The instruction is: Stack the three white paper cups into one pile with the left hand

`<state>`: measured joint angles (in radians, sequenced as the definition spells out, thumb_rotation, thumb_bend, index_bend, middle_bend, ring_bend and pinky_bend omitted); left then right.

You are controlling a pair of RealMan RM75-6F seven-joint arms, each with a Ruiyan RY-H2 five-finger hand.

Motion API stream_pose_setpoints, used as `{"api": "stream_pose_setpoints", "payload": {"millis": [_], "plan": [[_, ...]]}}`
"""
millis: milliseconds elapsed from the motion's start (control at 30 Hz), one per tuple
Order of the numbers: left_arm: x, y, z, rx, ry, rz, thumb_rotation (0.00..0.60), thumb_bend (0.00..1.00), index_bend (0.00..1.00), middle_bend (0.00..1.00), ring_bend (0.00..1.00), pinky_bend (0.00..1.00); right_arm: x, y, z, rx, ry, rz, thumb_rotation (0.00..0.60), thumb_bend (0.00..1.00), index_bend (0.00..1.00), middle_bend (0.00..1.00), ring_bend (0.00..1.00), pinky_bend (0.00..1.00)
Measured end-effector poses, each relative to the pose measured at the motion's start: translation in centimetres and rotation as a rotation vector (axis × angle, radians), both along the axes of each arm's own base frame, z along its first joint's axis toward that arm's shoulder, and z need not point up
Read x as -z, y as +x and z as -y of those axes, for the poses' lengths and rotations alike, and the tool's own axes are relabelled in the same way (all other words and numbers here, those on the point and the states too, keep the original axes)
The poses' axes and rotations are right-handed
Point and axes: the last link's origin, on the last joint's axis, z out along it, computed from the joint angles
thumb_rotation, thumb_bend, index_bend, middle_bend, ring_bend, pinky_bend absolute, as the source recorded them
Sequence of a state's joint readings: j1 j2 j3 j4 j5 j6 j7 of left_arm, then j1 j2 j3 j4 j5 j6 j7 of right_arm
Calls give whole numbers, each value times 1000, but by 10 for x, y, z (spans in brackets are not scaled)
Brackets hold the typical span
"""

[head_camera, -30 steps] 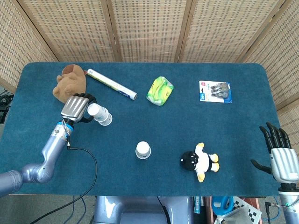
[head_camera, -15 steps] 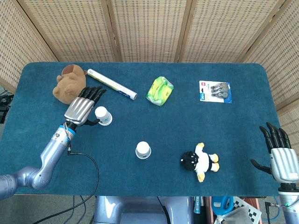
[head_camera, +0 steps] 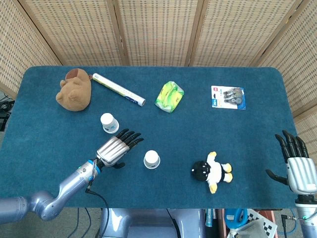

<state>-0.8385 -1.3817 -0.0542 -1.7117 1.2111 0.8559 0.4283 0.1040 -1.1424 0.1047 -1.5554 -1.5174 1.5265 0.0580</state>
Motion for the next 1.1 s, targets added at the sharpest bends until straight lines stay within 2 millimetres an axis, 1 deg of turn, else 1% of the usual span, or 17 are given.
{"api": "stream_pose_setpoints", "payload": {"millis": [133,333,367,467,500,633,700,800,967,1100], "plan": [[14,5,-2,17,4,3,600,257,0,0,0,7,0,-1,0,2,2,1,600,0,0,0,0,0],[35,13,-6,24,-7,39,600,257,10,1,7,61,2,-1,1,3,7,-4,600,0,0,0,0,0],[39,15,-7,23,-14,45,600,257,31,15,27,73,2,-1,1,4,7,-5,600,0,0,0,0,0],[49,18,-8,21,-19,57,600,258,120,110,105,136,2,-2,1,7,6,-4,600,0,0,0,0,0],[52,19,-9,20,-19,61,600,258,138,136,120,161,2,-2,1,7,6,-4,600,0,0,0,0,0],[60,24,-10,9,-23,85,600,258,189,197,181,208,2,-2,2,7,7,-2,600,0,0,0,0,0],[63,26,-10,10,-19,99,600,258,271,273,249,241,1,-2,2,8,7,-1,600,0,0,0,0,0],[65,28,-11,17,-3,119,600,258,352,346,313,267,1,-2,2,9,7,2,600,0,0,0,0,0],[73,28,-14,17,17,140,600,258,406,399,356,286,0,-2,1,8,7,5,600,0,0,0,0,0],[74,29,-15,18,29,148,600,259,417,410,364,293,0,-2,1,7,6,5,600,0,0,0,0,0]]}}
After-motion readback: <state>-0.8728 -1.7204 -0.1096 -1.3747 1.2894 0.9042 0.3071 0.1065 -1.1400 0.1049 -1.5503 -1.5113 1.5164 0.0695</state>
